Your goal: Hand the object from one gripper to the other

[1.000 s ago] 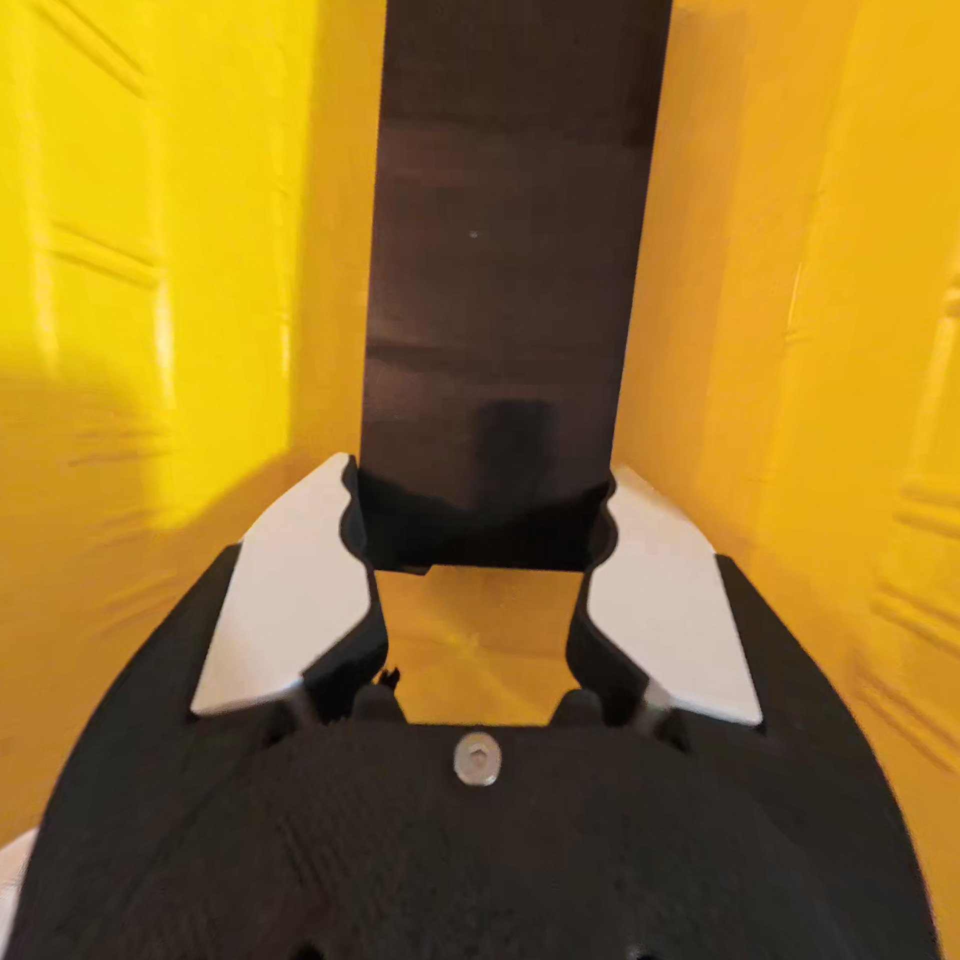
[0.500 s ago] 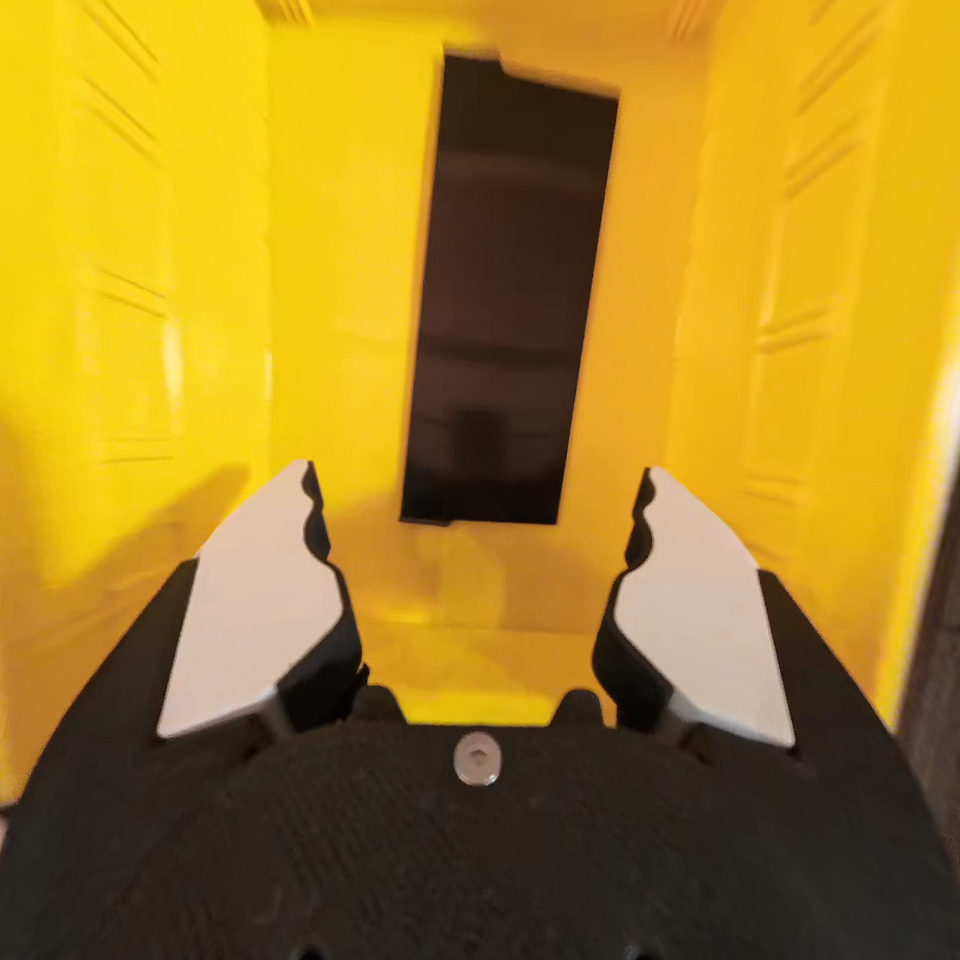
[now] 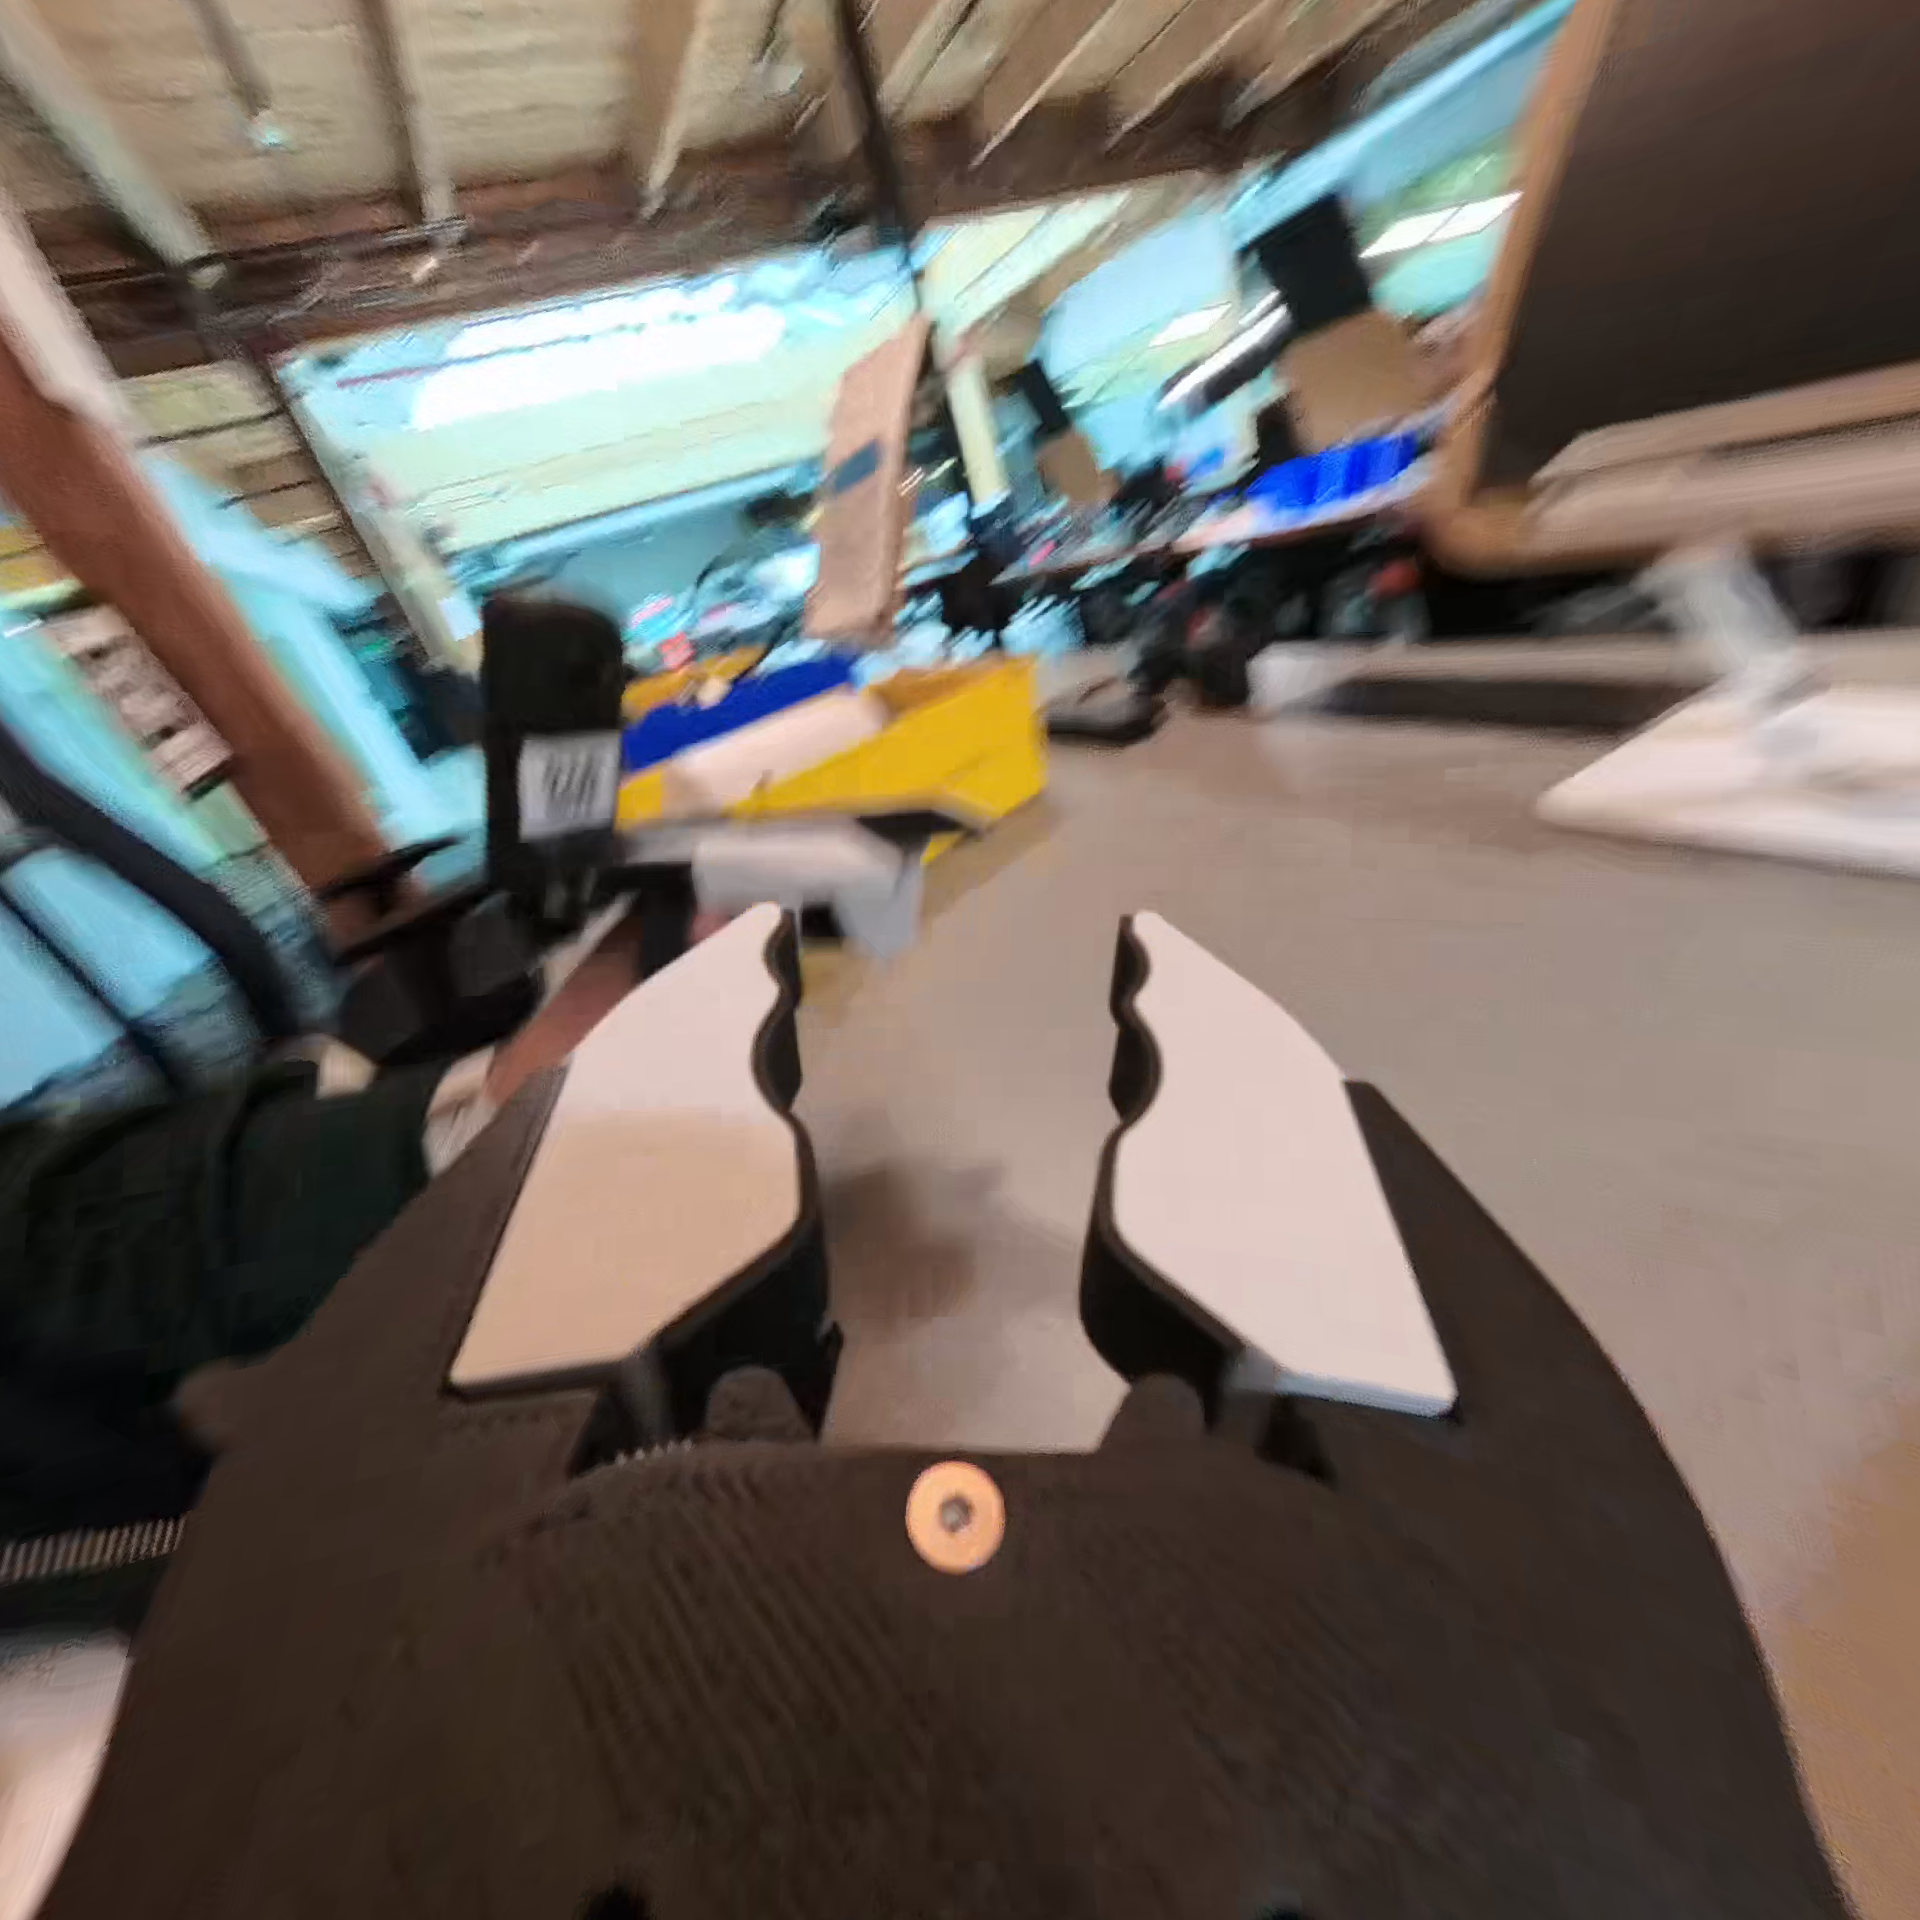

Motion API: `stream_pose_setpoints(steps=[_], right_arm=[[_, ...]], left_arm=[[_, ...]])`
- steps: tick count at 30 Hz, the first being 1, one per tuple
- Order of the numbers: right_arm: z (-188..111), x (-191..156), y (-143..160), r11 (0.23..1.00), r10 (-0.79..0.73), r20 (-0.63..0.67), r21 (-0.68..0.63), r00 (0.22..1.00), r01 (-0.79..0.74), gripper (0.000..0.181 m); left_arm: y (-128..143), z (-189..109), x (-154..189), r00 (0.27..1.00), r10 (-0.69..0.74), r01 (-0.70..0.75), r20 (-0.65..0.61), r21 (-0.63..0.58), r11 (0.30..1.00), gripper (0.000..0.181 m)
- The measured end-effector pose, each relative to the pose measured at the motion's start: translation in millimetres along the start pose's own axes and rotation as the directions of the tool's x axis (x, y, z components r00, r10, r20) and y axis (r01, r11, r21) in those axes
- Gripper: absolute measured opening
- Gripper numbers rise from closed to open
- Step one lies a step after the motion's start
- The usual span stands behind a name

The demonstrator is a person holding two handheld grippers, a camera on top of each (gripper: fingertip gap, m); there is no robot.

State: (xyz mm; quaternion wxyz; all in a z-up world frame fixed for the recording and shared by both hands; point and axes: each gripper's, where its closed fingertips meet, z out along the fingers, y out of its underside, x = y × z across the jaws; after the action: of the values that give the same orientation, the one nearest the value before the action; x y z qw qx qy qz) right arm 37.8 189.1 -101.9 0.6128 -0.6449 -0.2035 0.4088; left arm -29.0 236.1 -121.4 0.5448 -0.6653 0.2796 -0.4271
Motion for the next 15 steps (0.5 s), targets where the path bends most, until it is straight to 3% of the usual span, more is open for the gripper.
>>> stream_pose_setpoints(steps=[2,3,7,11,13,15], right_arm=[[17,-2,45,0.98,0.105,0.074,-0.175,0.992,-0.091,0.054],[21,-7,45,0.973,0.139,0.131,-0.203,0.982,-0.11,0.048],[15,13,32,0.988,0.11,0.102,-0.123,0.989,-0.098,0.049],[-3,33,21,0.975,0.222,0.05,-0.036,0.974,-0.221,0.05],[-11,39,20,0.961,0.277,0.04,-0.014,0.96,-0.276,0.052],[-16,39,24,0.948,0.317,0.037,-0.04,0.948,-0.315,0.056]], left_arm=[[-3,-8,-21,0.998,-0.005,0.005,0.058,-0.001,1.0,0.059],[-7,-14,-29,0.997,-0.004,0.003,0.076,0.012,1.0,0.058],[-35,-43,-62,0.981,0.049,-0.061,0.19,0.053,0.997,0.053],[-87,-92,-87,0.965,0.09,-0.119,0.246,0.106,0.987,0.041],[-97,-116,-100,0.977,0.06,-0.059,0.203,-0.012,0.998,0.043],[-87,-146,-111,0.987,-0.005,0.037,0.159,-0.199,0.979,0.045]])
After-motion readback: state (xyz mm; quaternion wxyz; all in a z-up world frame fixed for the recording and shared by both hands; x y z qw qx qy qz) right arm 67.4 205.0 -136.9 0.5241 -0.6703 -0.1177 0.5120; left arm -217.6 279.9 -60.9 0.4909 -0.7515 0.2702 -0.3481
